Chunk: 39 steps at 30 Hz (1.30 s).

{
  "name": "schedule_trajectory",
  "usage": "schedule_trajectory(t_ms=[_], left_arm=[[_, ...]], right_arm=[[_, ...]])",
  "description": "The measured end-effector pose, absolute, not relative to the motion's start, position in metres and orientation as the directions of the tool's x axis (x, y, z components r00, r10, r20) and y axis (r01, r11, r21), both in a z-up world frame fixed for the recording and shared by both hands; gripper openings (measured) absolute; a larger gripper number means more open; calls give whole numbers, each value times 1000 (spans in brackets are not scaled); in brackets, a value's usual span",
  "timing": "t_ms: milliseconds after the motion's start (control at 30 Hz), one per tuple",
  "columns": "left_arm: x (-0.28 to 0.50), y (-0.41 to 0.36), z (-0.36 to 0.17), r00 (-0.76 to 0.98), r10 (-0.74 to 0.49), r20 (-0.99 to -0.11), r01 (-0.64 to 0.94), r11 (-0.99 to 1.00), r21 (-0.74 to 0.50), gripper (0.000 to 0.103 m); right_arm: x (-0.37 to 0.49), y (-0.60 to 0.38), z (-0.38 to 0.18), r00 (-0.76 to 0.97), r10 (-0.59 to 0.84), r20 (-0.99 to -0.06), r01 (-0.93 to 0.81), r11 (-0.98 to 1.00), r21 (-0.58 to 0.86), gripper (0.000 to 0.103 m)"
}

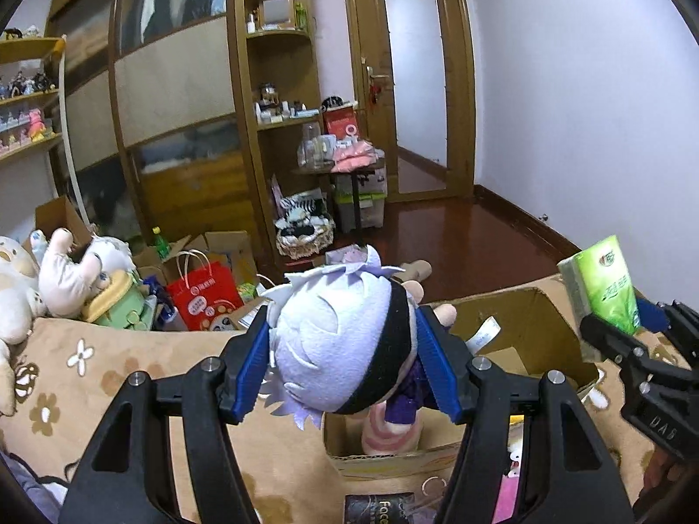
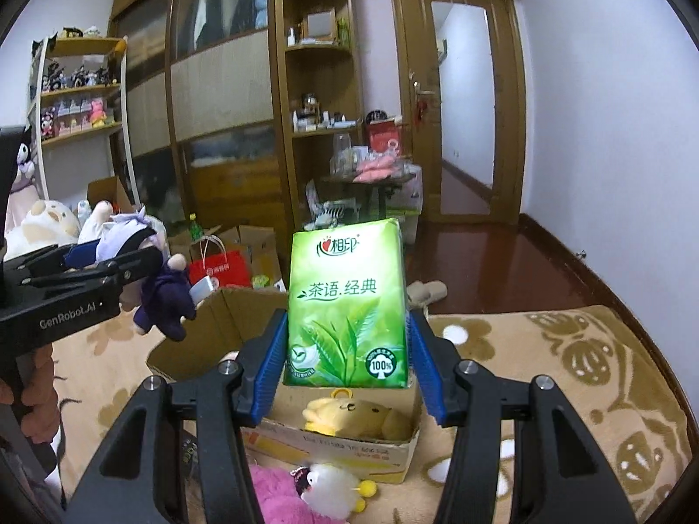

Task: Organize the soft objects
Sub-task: 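Lift the doll and green carton up and carry both over the box, then open both grippers to release the doll and carton into the box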

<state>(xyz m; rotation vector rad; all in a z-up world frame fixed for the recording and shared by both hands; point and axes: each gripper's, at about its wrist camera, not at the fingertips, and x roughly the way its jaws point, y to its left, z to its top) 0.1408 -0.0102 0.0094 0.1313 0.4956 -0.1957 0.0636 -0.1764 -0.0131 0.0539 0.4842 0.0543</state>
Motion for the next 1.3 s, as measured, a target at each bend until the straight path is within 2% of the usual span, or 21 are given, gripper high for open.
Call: schedule_trajectory(t_ms=[467,700,867,1000,1167,1233,1267,1300], left_arm=[[168,-16,-34,756,-226,-614,283,959,-5,63],[166,-20,-46,739,-241,-630,296,955,-18,65],[164,-20,-47,739,-233,-632,288,957,-15,78],[159,-21,-45,738,-218,-639,287,958,5,79],[149,-16,-40,745,-210,-633,277,961,8,86],[145,-13,-36,748,-211,-630,276,961,5,87],[143,-13,-35,750,-207,-629,274,962,10,87],[141,-13,-34,752,-202,-627,271,962,15,88]], right_arm=[[86,-177,-58,825,78,-560,-49,997,67,57],[85,-190,-71,802,117,-586,-37,989,147,58],[82,-193,-73,797,116,-593,-36,989,145,58],[80,-190,-72,789,115,-604,-47,991,128,61],[68,-190,-64,799,112,-591,-40,990,132,72],[63,-190,-60,806,106,-583,-35,991,132,81],[61,-190,-59,809,103,-579,-31,991,133,89],[58,-191,-57,814,100,-573,-27,990,136,91]])
